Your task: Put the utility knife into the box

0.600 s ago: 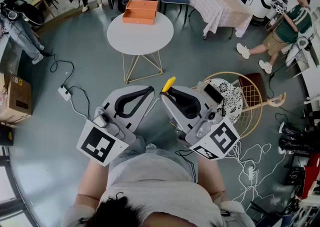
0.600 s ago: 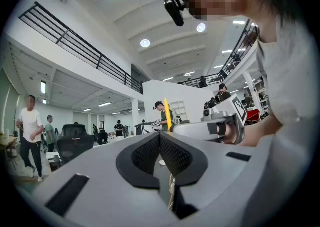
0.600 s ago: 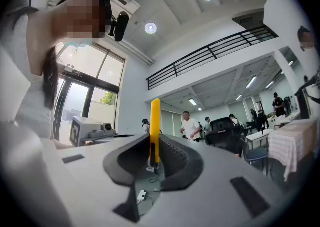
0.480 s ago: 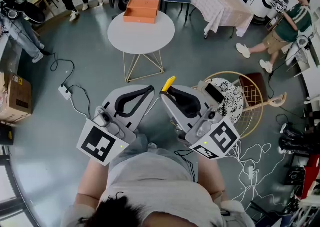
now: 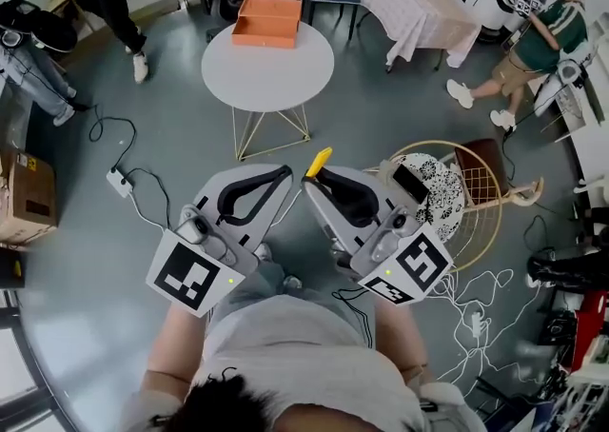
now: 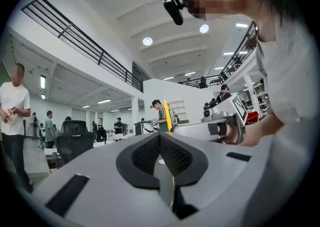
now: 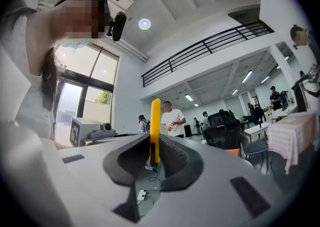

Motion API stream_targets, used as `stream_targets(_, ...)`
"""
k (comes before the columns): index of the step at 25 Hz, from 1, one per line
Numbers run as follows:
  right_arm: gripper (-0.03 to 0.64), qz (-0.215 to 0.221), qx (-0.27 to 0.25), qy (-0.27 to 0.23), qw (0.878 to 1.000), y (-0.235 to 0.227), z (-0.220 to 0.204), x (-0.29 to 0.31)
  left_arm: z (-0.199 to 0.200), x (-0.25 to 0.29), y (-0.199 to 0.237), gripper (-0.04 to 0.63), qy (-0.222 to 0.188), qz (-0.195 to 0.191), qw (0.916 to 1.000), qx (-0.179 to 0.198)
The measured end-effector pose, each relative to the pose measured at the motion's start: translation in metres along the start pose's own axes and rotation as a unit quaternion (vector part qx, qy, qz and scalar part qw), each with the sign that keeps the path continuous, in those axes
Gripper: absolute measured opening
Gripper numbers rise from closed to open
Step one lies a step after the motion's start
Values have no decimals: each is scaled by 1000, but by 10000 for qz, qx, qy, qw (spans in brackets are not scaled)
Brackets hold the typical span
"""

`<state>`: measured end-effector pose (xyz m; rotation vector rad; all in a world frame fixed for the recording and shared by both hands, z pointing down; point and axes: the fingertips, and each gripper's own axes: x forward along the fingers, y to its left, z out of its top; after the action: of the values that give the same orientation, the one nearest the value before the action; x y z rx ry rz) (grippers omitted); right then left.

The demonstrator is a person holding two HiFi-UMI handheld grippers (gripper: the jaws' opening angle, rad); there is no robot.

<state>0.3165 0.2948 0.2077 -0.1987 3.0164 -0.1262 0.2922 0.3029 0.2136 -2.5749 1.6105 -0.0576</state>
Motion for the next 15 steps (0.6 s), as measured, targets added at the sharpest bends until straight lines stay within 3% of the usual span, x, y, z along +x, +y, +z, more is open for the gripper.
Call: stream_targets(15,63,-108,95,-131,9998,-28,4,84,-2,-4,92,9,-208,-57,9998,40)
